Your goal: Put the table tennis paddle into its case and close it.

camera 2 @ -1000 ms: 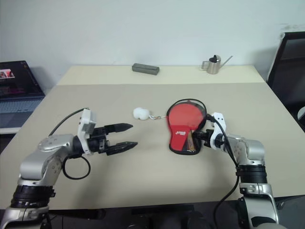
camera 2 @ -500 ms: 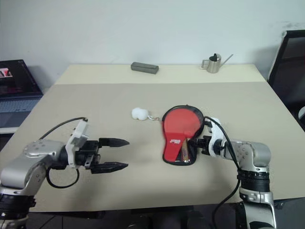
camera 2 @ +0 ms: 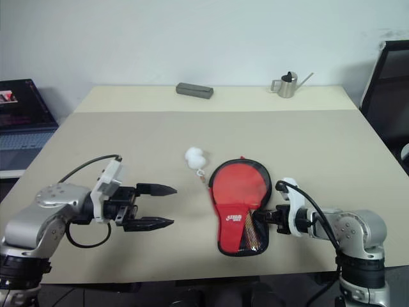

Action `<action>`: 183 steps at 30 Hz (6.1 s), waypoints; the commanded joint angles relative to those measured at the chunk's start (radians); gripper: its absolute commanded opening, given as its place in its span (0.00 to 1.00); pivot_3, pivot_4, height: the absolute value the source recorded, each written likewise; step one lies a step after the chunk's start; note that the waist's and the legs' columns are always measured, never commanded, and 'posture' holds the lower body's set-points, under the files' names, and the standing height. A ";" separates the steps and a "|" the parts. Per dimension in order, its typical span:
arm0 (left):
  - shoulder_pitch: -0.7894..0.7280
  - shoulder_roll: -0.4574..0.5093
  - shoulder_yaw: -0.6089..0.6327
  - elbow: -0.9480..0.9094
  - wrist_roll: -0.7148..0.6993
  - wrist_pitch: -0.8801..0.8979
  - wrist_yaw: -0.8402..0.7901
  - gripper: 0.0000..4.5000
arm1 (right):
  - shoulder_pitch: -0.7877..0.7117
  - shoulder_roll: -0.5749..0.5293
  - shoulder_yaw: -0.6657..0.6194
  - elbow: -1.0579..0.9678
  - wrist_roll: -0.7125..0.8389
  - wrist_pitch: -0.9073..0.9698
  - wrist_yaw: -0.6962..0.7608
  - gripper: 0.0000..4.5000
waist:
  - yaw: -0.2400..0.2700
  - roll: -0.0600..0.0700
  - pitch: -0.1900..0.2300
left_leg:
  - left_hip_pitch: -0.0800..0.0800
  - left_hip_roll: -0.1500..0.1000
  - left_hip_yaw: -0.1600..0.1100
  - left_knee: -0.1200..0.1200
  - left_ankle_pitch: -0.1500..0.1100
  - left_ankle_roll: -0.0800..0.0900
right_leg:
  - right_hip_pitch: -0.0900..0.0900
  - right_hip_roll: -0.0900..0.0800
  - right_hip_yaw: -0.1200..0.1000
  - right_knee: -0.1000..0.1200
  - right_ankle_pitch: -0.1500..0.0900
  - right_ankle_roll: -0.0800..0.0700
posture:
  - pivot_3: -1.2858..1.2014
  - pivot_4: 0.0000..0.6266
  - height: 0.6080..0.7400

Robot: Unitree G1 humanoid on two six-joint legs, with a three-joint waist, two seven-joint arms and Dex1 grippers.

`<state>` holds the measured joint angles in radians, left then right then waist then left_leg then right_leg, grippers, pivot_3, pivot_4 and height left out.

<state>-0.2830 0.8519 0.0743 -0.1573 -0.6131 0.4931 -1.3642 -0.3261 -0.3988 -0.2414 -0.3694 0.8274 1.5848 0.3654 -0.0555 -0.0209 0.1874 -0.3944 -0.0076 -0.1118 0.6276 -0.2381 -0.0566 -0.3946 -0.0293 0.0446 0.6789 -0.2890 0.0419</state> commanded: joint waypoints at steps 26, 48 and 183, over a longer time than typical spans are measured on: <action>0.010 -0.035 0.007 -0.033 -0.012 -0.011 0.039 1.00 | 0.222 -0.079 -0.093 -0.019 0.923 -0.184 -0.704 0.75 | -0.001 0.000 0.000 | 0.001 0.004 0.001 0.001 0.000 0.000 | 0.000 0.005 0.002 0.000 0.000 -0.002 | 0.52 0.24 1.00; -0.019 -0.180 0.091 0.040 0.100 -0.090 0.415 1.00 | -0.148 -0.377 0.425 -0.122 -0.019 -0.763 0.168 1.00 | 0.011 0.000 0.000 | 0.000 0.006 0.000 0.002 0.000 -0.001 | -0.001 0.007 0.001 -0.001 0.001 -0.002 | 0.52 0.24 1.00; -0.956 -0.698 -0.121 1.475 0.654 -0.565 0.698 0.04 | -0.009 0.240 0.582 0.581 -0.793 -0.893 0.173 1.00 | -0.002 -0.014 -0.024 | 0.030 0.006 -0.001 0.000 0.000 -0.004 | 0.026 0.008 0.001 -0.001 0.000 0.003 | 0.52 0.24 1.00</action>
<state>-1.1803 0.1624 -0.0696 1.3388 0.0408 -0.0298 -0.6999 -0.4485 -0.1421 0.2891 0.0842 0.0412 0.5804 0.5219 -0.0580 -0.0345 0.1635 -0.3641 -0.0023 -0.1128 0.6271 -0.2378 -0.0602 -0.3681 -0.0213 0.0452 0.6771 -0.2894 0.0449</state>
